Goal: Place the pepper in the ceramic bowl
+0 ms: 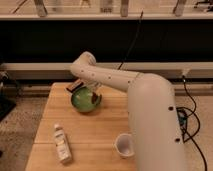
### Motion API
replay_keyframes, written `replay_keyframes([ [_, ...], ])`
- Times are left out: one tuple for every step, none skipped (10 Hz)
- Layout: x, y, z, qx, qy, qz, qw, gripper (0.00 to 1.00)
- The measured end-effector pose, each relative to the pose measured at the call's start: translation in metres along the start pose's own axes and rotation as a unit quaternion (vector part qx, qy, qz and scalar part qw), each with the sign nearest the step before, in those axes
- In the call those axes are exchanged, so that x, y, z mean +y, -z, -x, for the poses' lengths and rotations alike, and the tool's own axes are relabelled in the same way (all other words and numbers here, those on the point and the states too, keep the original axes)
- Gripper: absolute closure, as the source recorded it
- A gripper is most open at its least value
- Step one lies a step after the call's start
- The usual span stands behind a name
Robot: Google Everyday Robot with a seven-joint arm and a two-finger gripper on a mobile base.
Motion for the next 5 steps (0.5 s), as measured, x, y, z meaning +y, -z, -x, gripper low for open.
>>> replay_keyframes([
  [-0.003, -0.001, 0.003, -0.004, 0.005, 0.0, 1.0, 1.0],
  [-0.005, -0.003, 0.007, -0.01, 0.01, 0.0, 0.9999, 1.0],
  [-0.008, -0.004, 0.011, -0.014, 0.017, -0.001, 0.9998, 1.0],
  [-0.01, -0.007, 0.014, -0.02, 0.022, -0.001, 0.9996, 1.0],
  [-0.013, -0.008, 0.02, -0.025, 0.029, -0.001, 0.9993, 1.0],
])
